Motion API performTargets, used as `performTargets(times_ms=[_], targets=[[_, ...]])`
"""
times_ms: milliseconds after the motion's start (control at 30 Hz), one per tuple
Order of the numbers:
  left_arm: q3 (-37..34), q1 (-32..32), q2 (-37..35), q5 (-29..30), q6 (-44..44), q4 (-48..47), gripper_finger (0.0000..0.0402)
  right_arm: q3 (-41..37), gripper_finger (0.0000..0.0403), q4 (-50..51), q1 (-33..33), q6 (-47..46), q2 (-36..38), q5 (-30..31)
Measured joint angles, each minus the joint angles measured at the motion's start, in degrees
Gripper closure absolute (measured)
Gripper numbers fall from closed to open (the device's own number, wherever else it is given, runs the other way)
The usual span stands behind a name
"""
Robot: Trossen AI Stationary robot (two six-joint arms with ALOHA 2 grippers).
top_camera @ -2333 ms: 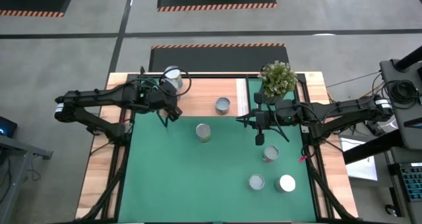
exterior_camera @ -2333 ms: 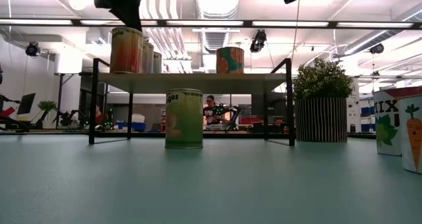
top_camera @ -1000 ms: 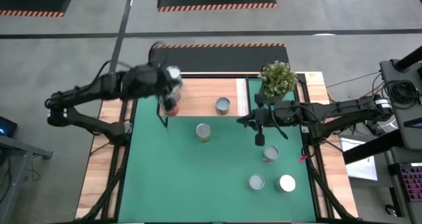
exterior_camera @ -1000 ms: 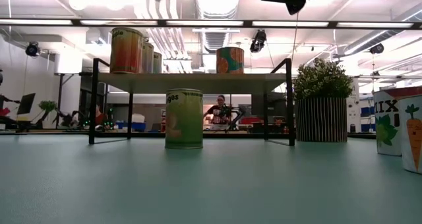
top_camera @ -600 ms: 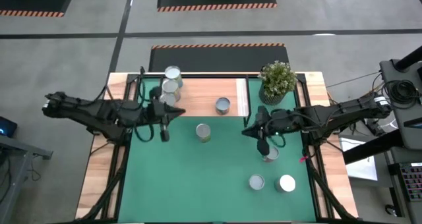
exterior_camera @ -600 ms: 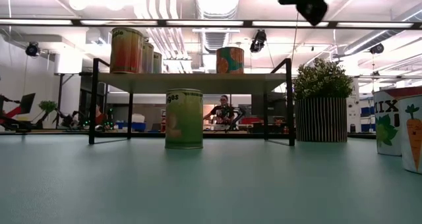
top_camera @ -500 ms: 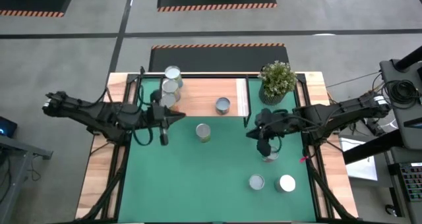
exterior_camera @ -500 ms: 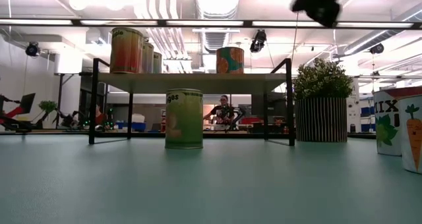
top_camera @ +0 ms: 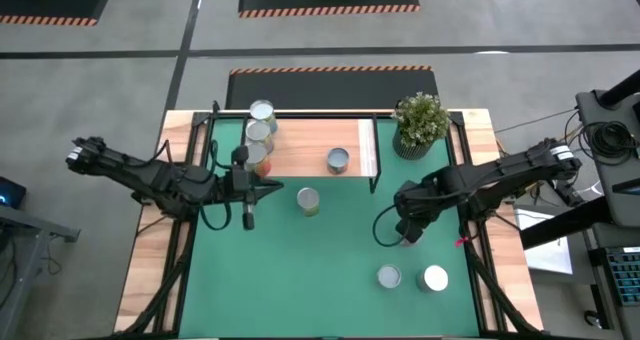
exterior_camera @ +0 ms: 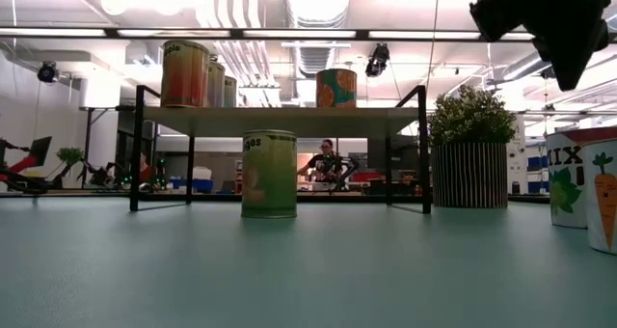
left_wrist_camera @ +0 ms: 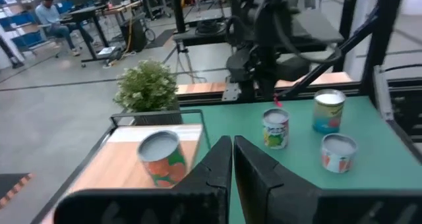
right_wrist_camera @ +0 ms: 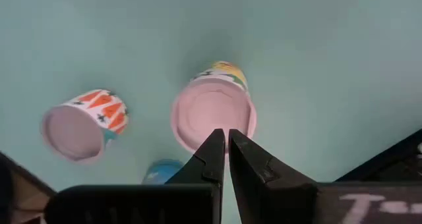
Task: Pick and place cans onto a shelf
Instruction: Put the canned mixed fruit on the shelf
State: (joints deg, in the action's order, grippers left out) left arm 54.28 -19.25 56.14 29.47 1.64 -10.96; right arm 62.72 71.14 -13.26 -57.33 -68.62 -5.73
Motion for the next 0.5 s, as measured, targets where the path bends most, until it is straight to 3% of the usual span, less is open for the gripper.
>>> performTargets(times_ms=[133, 233, 500], targets=[[-1.64, -2.02, 0.00, -0.02, -0.71, 2.59, 0.0402, -1.27, 0.0386, 0.14, 0.00, -3.01, 0.04, 0.74], [-1.92, -3.53, 0.02, -0.02, -2.09, 2.58, 0.0402, -1.29, 0.0360, -0.07, 0.00, -5.82, -0.04, -0.04], [-1.92, -5.71, 0.02, 0.02, -2.21, 2.95, 0.0402, -1.31, 0.0201, -0.20, -0.13, -8.37, -1.35, -0.21]])
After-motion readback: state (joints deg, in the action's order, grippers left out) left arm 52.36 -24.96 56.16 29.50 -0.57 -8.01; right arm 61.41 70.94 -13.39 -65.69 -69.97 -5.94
